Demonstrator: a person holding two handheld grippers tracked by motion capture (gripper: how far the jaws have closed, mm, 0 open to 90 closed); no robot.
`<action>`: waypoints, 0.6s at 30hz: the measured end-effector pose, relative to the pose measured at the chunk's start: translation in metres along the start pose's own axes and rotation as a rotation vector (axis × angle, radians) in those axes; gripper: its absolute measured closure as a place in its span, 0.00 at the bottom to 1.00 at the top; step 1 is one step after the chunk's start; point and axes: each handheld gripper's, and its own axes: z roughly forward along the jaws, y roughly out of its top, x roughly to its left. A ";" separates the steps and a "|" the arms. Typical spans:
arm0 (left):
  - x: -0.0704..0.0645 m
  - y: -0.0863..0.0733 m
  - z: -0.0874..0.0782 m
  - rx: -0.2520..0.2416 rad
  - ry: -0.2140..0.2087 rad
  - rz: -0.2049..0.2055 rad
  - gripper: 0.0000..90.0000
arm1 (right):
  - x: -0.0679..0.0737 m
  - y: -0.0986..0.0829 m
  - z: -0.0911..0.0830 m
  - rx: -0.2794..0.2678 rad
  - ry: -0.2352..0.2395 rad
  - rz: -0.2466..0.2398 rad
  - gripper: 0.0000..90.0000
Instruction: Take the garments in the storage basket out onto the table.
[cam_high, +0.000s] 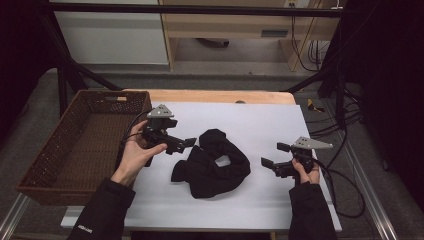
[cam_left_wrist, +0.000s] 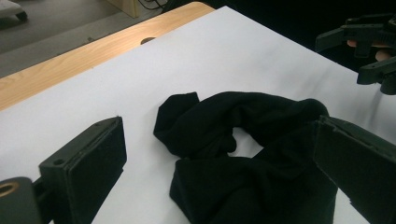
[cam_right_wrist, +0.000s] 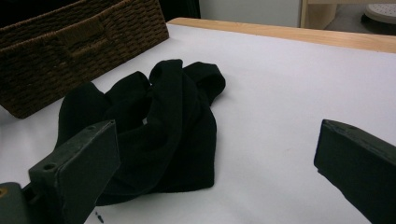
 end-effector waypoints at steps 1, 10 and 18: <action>0.001 -0.001 -0.002 -0.002 0.007 -0.002 0.03 | 0.000 0.000 0.000 0.000 0.000 0.000 0.01; 0.012 -0.016 -0.022 -0.031 0.034 -0.023 0.03 | 0.000 0.000 0.000 0.002 0.004 0.001 0.01; 0.024 -0.033 -0.039 -0.065 0.066 -0.040 0.03 | 0.000 0.000 0.000 0.005 0.005 0.002 0.01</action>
